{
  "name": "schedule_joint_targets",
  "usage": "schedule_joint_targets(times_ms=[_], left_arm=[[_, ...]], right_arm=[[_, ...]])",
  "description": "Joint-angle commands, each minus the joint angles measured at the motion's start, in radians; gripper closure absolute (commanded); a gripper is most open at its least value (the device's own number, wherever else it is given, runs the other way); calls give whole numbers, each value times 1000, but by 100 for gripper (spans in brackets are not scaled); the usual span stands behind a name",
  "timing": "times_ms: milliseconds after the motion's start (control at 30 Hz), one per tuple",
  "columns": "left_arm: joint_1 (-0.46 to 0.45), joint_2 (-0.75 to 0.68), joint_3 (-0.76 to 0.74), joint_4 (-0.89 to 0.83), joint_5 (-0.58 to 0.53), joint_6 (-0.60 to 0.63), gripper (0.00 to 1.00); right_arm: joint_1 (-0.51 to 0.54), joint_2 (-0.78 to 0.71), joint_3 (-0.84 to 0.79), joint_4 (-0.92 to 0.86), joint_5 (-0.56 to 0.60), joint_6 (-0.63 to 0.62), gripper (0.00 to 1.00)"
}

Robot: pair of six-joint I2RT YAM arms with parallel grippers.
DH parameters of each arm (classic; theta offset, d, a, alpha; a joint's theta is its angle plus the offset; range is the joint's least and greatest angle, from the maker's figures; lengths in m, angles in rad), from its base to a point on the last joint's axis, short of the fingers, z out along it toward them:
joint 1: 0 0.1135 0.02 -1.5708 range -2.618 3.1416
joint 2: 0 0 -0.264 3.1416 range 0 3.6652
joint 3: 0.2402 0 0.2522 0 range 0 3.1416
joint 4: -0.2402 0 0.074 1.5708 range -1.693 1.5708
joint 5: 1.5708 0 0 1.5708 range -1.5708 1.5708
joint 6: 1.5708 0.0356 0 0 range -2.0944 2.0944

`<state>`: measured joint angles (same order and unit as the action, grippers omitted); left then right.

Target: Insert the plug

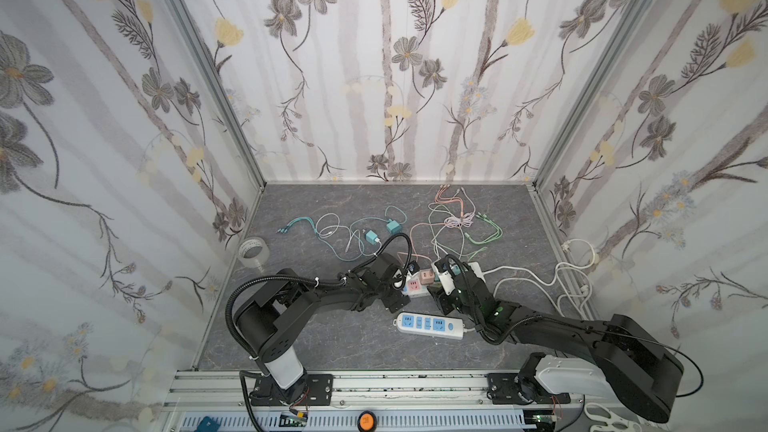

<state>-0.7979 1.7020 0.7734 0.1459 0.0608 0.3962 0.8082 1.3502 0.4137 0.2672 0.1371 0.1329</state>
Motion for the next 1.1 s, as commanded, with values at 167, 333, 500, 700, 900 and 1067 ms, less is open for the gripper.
schedule_joint_targets(times_ms=[167, 333, 500, 700, 900, 1067], left_arm=[[6, 91, 123, -25, -49, 27, 3], [9, 143, 169, -2, -11, 38, 6], [30, 196, 240, -26, 38, 107, 9], [72, 284, 359, -52, 96, 223, 10], [104, 303, 448, -125, 185, 288, 6], [114, 265, 435, -164, 220, 277, 1]], right_arm=[[-142, -247, 19, -353, -153, 193, 36], [-388, -284, -27, -442, -301, 398, 49], [-528, -213, -3, -461, -336, 446, 52], [-579, -127, 10, -405, -321, 481, 45], [-590, -118, 45, -429, -312, 472, 40], [-595, -134, 68, -455, -273, 457, 28]])
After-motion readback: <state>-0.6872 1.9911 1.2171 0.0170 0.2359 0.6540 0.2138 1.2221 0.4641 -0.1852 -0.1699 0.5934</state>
